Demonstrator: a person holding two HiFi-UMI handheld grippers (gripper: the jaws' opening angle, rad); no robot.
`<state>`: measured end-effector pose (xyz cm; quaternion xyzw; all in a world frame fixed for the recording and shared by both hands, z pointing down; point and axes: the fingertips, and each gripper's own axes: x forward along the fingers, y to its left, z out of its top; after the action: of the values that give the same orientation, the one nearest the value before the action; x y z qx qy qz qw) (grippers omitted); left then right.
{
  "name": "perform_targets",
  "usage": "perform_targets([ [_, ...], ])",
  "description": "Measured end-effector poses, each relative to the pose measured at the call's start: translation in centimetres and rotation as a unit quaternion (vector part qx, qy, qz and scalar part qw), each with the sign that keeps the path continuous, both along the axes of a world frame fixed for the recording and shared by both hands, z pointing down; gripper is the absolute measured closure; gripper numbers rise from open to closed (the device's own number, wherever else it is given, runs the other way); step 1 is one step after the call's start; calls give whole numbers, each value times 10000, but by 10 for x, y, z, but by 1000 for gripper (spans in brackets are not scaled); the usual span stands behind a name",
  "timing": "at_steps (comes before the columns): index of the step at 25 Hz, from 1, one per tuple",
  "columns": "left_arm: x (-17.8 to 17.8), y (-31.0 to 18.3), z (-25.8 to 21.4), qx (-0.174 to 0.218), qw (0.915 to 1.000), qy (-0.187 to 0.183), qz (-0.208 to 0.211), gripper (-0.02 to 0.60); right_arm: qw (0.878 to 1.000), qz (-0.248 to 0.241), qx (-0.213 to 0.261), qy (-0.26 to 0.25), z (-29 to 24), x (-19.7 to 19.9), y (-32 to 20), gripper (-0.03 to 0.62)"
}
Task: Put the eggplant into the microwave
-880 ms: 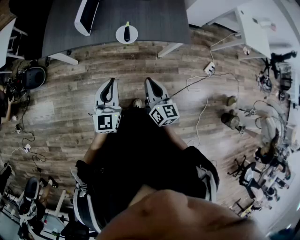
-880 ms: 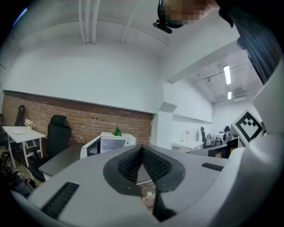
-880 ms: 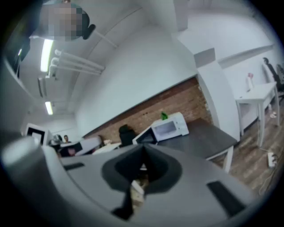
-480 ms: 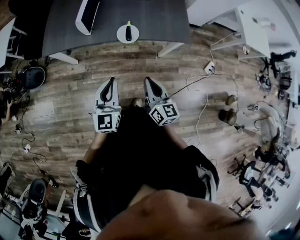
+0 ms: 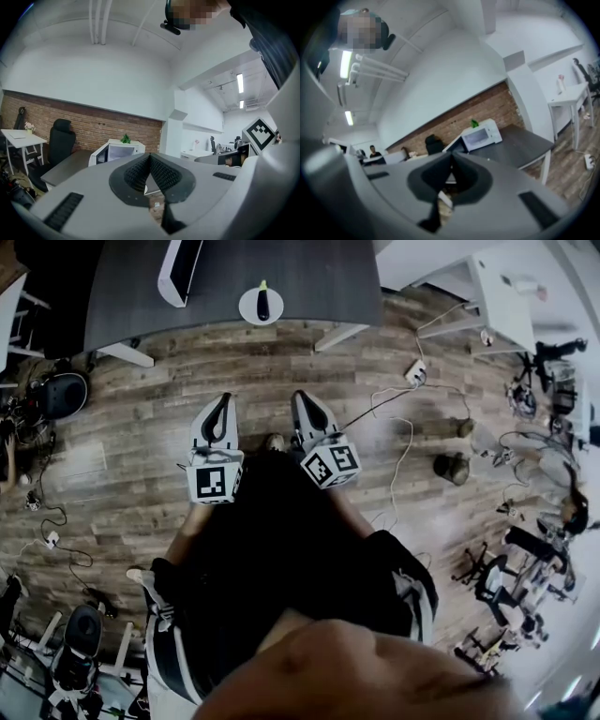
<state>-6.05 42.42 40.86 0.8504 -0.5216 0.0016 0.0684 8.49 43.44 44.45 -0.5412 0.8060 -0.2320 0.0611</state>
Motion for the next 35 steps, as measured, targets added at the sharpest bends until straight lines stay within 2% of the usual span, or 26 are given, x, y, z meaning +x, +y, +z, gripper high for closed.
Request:
perform_targets([
  [10,-42,-10,4,-16,9998,50,216,545,9995,297,-60,18,9,-36,-7,562],
  [15,-48,-10,5,-13,9991,135,414,545,9986,510,-114,85,11,-39,-4,562],
  [20,-51,-11,7,-88,9987,227,439,545,9978,630,-209,66,15,-36,-2,562],
  [28,-45,-39,17,-141,9992,131,361,545,9976,652,-229,-68,28,-24,-32,562],
  [35,-12,-87,15,-160,9990,47,408,545,9980,591,-237,-27,29,3,-84,562],
])
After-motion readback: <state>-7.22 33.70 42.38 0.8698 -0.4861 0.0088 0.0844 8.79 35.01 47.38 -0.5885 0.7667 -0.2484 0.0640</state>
